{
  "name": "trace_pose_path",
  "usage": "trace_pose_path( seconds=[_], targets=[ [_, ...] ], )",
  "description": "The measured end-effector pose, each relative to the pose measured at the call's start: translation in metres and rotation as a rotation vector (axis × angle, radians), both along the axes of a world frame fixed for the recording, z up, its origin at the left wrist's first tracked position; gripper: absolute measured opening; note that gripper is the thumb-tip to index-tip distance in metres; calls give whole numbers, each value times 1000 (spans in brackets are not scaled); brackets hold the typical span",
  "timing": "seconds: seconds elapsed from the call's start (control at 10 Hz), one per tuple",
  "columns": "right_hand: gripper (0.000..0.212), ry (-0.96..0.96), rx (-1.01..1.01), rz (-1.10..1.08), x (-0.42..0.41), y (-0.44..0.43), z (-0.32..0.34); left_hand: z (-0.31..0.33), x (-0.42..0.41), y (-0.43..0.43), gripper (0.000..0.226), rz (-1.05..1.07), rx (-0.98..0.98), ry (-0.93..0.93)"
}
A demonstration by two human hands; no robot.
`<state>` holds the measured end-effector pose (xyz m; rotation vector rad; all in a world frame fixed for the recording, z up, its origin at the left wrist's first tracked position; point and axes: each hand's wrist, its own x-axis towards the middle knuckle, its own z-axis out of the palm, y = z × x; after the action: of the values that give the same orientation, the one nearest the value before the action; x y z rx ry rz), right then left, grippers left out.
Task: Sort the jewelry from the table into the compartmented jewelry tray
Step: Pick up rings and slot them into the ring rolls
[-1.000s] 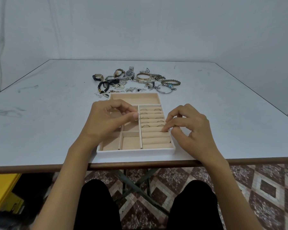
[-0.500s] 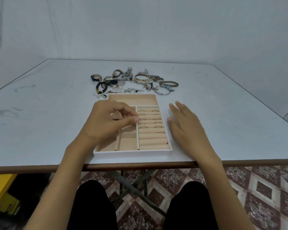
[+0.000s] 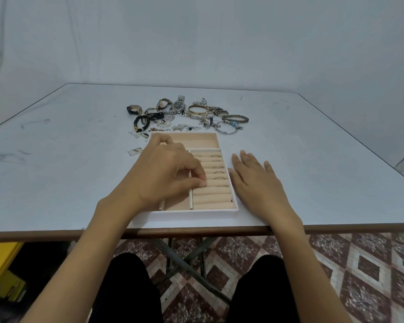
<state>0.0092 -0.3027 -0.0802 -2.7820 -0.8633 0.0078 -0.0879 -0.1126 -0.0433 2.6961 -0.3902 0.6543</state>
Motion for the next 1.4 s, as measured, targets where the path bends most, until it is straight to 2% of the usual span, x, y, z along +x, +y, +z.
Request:
trace_pose_path(
  seconds=[0.2, 0.4, 0.6, 1.0, 1.2, 1.3, 1.4],
  targets=[
    [56, 25, 18, -1, 0, 0, 0, 7, 0, -1, 25, 62, 59, 79],
    [56, 32, 37, 5, -1, -1, 1, 4, -17, 0, 26, 63, 90, -12],
    [55, 32, 41, 5, 0, -1, 1, -4, -21, 2, 29, 44, 107, 12],
    [55, 33, 40, 5, 0, -2, 1, -6, -15, 2, 32, 56, 6, 78],
    [55, 43, 45, 12, -2, -1, 5, -3, -13, 14, 28, -48, -112, 92],
    [52, 48, 5, -11, -1, 0, 20, 10, -6, 29, 27, -51, -198, 55],
    [36, -37, -29, -53, 6, 2, 37, 20, 6, 50, 27, 31, -292, 81]
  ],
)
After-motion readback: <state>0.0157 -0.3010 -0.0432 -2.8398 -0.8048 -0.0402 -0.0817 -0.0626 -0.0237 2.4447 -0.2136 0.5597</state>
